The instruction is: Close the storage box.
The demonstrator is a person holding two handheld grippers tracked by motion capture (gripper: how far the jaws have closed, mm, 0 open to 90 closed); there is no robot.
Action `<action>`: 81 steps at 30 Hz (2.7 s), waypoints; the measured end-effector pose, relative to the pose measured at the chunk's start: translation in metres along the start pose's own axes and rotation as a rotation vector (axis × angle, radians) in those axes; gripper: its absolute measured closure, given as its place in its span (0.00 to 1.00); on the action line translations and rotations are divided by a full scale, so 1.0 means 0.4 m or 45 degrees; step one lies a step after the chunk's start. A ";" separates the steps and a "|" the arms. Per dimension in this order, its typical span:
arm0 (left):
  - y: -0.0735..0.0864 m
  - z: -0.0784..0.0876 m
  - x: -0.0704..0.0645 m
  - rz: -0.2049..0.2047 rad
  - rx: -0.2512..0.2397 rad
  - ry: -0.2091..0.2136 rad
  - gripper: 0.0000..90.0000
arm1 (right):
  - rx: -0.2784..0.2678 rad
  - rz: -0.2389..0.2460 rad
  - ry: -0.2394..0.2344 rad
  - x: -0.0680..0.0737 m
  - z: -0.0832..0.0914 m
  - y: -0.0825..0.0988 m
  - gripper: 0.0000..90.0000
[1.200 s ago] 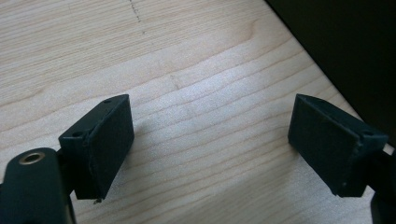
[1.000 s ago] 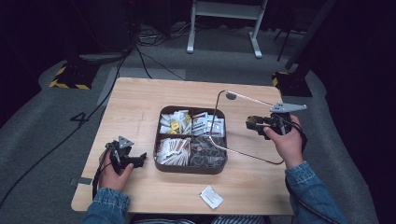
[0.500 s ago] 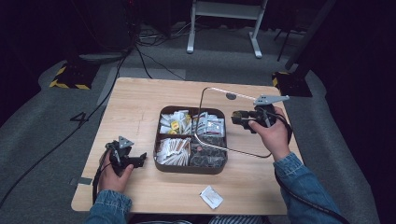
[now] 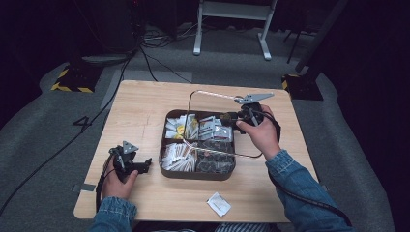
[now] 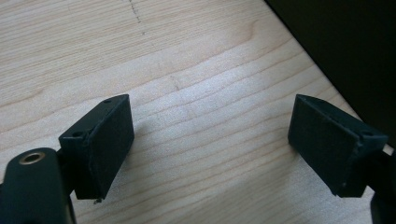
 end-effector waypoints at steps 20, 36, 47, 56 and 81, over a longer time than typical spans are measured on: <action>0.000 0.000 0.000 -0.001 0.000 -0.001 0.16 | 0.050 0.048 -0.001 0.048 -0.084 0.000 0.66; 0.000 0.000 0.000 -0.001 0.001 0.000 0.16 | 0.109 0.097 -0.023 0.114 -0.169 0.040 0.66; 0.000 0.000 0.000 0.000 0.000 0.000 0.16 | 0.121 0.147 -0.005 0.144 -0.192 0.065 0.66; 0.000 0.000 0.000 -0.002 0.001 -0.001 0.16 | 0.130 0.169 -0.003 0.168 -0.196 0.077 0.66; 0.000 0.000 0.000 -0.001 0.000 0.000 0.16 | 0.116 0.183 -0.002 0.190 -0.209 0.095 0.62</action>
Point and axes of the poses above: each handheld gripper's, and its own axes: z roughly backward along the jaws, y roughly out of its underside, x roughly to its left, the point moved 8 cm from there along -z, roughly forward along the jaws, and after that the axes turned 13 degrees about y, right-handed, at the moved point
